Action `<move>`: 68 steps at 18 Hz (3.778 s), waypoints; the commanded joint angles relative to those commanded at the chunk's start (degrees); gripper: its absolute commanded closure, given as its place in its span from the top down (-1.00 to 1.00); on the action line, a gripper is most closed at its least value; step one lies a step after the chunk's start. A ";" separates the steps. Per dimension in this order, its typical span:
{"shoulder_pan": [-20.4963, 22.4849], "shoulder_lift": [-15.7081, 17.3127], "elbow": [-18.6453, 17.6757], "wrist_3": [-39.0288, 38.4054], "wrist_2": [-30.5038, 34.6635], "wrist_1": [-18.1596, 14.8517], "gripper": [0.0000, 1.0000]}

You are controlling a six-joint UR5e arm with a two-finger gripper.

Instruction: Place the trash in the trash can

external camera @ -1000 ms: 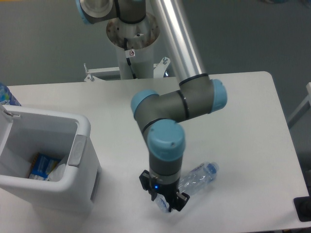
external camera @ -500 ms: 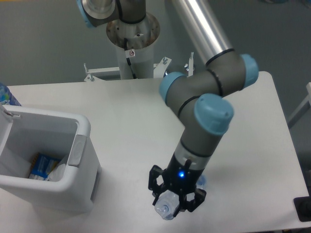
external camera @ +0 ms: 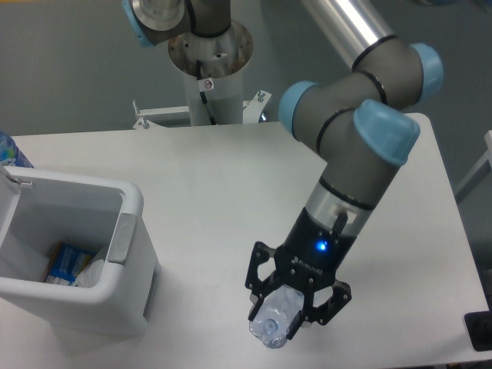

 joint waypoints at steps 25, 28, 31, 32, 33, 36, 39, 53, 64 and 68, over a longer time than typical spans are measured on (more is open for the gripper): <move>-8.34 11.70 -1.67 -9.41 -28.05 0.53 -0.21; -9.93 11.17 -2.72 -9.06 -28.05 0.61 -0.21; -11.24 10.91 -5.96 -7.57 -28.05 3.94 -0.20; -11.69 10.91 -7.46 -6.61 -28.05 5.43 -0.20; -12.04 10.91 -8.60 -5.38 -28.05 6.23 -0.20; -12.48 10.82 -10.28 -3.96 -28.05 6.33 -0.19; -12.75 10.73 -13.00 -3.87 -28.05 6.42 -0.15; -12.14 7.83 -14.68 -3.61 -27.52 6.50 1.00; 5.43 7.31 -13.10 -2.91 -25.95 6.50 1.00; 7.91 3.53 -8.18 -2.73 -16.91 6.42 1.00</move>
